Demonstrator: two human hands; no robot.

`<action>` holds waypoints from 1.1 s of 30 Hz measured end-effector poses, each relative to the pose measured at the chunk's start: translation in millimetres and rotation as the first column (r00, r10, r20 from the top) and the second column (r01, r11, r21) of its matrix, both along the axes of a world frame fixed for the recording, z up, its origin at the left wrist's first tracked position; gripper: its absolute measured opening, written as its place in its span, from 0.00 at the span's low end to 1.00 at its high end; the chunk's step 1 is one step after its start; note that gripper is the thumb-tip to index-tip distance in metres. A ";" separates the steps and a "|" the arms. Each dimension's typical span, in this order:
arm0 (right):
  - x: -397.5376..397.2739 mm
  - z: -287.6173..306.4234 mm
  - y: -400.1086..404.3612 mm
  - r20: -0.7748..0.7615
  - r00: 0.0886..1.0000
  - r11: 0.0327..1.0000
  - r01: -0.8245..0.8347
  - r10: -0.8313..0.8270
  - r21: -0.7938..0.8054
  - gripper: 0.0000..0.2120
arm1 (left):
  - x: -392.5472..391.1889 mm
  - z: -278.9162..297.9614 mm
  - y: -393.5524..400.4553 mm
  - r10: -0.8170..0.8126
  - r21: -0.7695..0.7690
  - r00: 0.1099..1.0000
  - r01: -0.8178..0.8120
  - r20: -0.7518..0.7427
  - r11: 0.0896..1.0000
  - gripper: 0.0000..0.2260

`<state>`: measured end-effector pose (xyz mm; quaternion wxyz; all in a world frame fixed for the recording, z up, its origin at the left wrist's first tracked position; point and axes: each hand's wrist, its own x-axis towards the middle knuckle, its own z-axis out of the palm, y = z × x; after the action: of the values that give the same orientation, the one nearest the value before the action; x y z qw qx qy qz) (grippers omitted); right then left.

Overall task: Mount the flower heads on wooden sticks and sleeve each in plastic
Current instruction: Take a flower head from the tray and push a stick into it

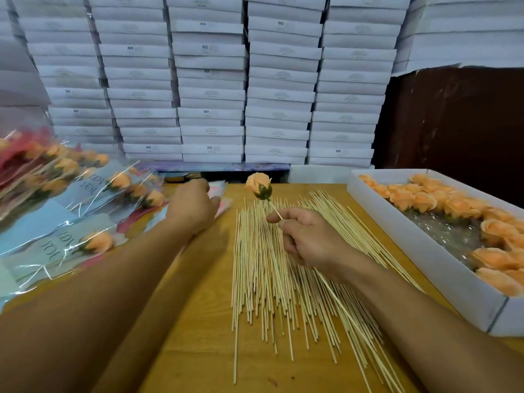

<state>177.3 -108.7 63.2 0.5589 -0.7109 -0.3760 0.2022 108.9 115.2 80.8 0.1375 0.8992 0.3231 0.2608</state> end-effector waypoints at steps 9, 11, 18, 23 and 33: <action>2.9 -1.3 -0.5 0.013 1.000 1.000 0.005 -0.005 0.000 0.13 | -11.6 -38.3 33.2 0.059 0.154 0.879 0.016 -0.473 0.988 0.16; 3.3 -1.7 0.3 0.009 1.000 1.000 0.004 -0.004 0.001 0.13 | -11.4 -42.6 32.4 0.068 0.154 0.889 0.003 -0.453 0.988 0.13; 4.9 -4.0 1.6 -0.008 1.000 1.000 -0.001 0.001 0.017 0.12 | -9.7 -27.9 38.0 0.028 0.056 0.901 -0.004 -0.432 0.998 0.10; 7.4 -6.0 1.5 -0.005 1.000 1.000 -0.007 0.007 0.004 0.13 | -16.1 -18.3 51.9 0.027 0.069 0.910 0.001 -0.413 0.998 0.07; 10.3 -2.2 1.1 -0.370 0.929 0.998 0.025 -0.002 0.058 0.09 | -30.8 15.5 1.3 0.019 0.323 0.972 0.059 -0.235 0.945 0.12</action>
<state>187.6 -107.6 61.0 0.6427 -0.6451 -0.2650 0.3170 78.1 116.5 96.3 -0.0501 0.9373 0.2800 0.2014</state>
